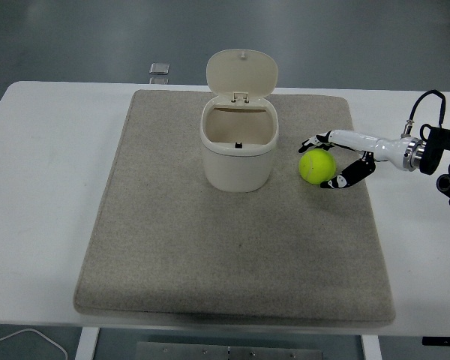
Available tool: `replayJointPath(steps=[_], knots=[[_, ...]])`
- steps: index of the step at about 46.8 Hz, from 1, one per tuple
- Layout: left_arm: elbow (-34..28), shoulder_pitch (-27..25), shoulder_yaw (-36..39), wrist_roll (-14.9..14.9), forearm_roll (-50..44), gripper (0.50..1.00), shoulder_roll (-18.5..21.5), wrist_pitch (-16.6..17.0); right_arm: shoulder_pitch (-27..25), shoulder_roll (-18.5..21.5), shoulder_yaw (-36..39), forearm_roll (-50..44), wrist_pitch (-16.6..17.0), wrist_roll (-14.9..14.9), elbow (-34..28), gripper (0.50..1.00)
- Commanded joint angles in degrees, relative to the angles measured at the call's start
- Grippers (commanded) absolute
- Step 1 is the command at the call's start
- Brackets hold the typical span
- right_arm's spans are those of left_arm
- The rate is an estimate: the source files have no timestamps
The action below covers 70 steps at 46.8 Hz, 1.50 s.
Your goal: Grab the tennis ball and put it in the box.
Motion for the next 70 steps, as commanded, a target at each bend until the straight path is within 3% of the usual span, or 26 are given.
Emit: replayJointPath(steps=[1,12,31,49,57,70], knots=[[0.00,0.00,0.00,0.00,0.06,0.990,0.00,0.02,0.00,-0.04,-0.03,-0.01,0.00,0.00,0.00,0.793],[0.00,0.00,0.00,0.00,0.06,0.992,0.00,0.02,-0.09,-0.04,-0.03,-0.01,0.00,0.00,0.00,0.758],[0.00,0.00,0.00,0.00,0.06,0.992,0.00,0.02,0.00,-0.13,-1.00,0.07,0.00,0.18,0.09,0.627],[0.00,0.00,0.00,0.00,0.06,0.992,0.00,0.02,0.26,-0.30,-0.91,0.60,0.61,0.44,0.17,0.576],[0.00,0.00,0.00,0.00,-0.03,0.992,0.00,-0.06,0.35,-0.57,-0.91,0.95,0.88,0.97,0.17,0.500],[0.00,0.00,0.00,0.00,-0.03,0.992,0.00,0.02,0.70,-1.10,-0.03,1.65,3.60,2.20,0.17,0.500]])
